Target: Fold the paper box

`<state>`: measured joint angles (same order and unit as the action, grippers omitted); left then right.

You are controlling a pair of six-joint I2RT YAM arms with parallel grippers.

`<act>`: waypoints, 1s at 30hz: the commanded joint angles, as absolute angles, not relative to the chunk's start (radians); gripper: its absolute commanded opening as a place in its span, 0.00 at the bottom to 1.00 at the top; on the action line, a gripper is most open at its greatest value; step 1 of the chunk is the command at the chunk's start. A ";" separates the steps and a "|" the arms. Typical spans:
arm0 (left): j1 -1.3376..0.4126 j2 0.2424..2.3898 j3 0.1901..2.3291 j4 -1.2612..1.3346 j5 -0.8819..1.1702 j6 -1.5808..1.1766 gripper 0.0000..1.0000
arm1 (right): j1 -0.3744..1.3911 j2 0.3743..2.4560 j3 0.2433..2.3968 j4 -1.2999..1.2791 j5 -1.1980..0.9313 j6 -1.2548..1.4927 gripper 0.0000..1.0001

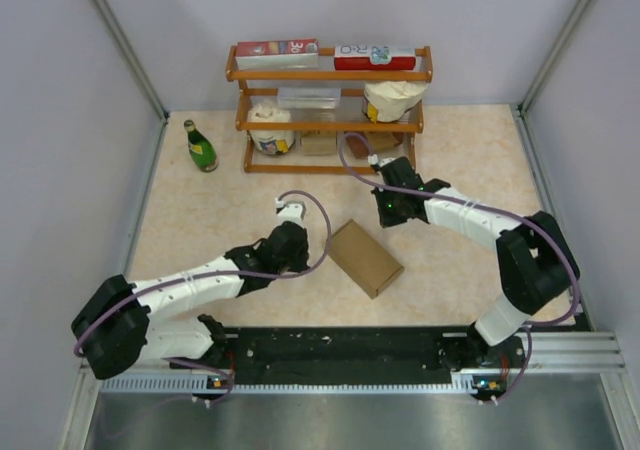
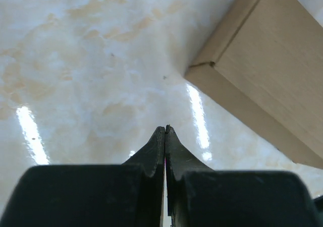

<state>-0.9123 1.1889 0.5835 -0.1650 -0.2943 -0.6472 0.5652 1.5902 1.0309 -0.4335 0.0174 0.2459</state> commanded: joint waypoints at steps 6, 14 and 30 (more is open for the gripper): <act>-0.802 1.373 0.696 -0.095 -0.183 -0.569 0.00 | 0.525 1.741 1.186 -0.417 -0.058 0.089 0.00; -0.801 1.456 0.687 -0.009 -0.109 -0.600 0.00 | 0.508 1.793 1.215 -0.413 -0.205 0.063 0.00; -0.801 1.595 0.782 0.055 -0.064 -0.601 0.00 | 0.537 1.796 1.183 -0.411 -0.342 0.063 0.00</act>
